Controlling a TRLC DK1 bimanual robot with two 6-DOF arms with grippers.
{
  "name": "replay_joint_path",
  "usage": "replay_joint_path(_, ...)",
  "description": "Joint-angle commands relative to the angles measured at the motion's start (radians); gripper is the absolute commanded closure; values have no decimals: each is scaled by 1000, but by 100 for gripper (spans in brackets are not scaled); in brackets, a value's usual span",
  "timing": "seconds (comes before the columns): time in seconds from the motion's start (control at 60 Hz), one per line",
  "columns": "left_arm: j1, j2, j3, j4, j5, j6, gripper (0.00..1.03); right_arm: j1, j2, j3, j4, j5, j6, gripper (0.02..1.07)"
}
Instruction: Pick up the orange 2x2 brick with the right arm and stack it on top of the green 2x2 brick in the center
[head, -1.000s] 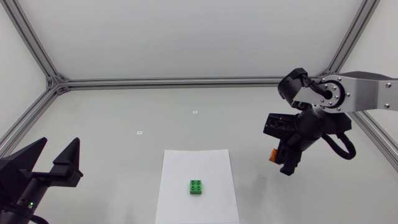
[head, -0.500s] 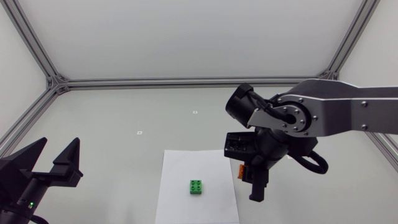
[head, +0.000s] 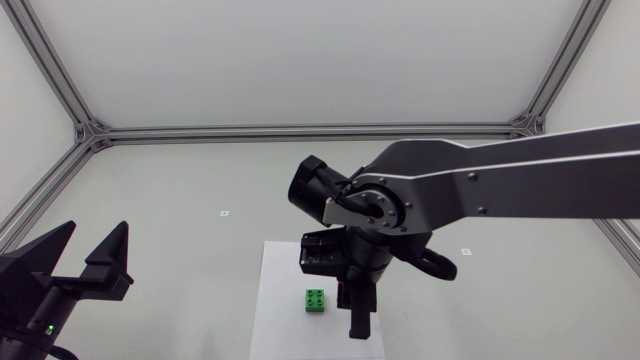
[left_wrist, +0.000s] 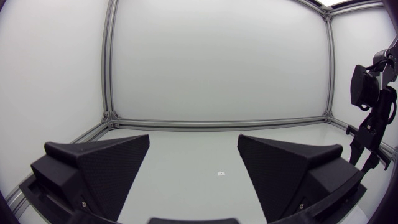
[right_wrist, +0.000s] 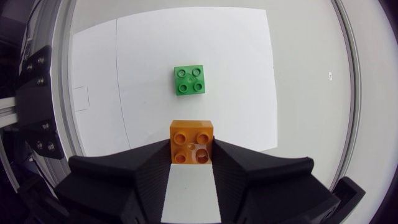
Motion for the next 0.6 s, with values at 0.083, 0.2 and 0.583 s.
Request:
replay_joint_path(0.083,2,-8,-41,-13,4,13,4,32,72,79,-10,0,10,101)
replay_joint_path(0.2,2,-8,-41,-13,4,13,4,46,103,125,-22,2,7,101)
replay_joint_path(0.583,2,-8,-41,-13,4,13,4,54,187,197,-24,-6,-13,101)
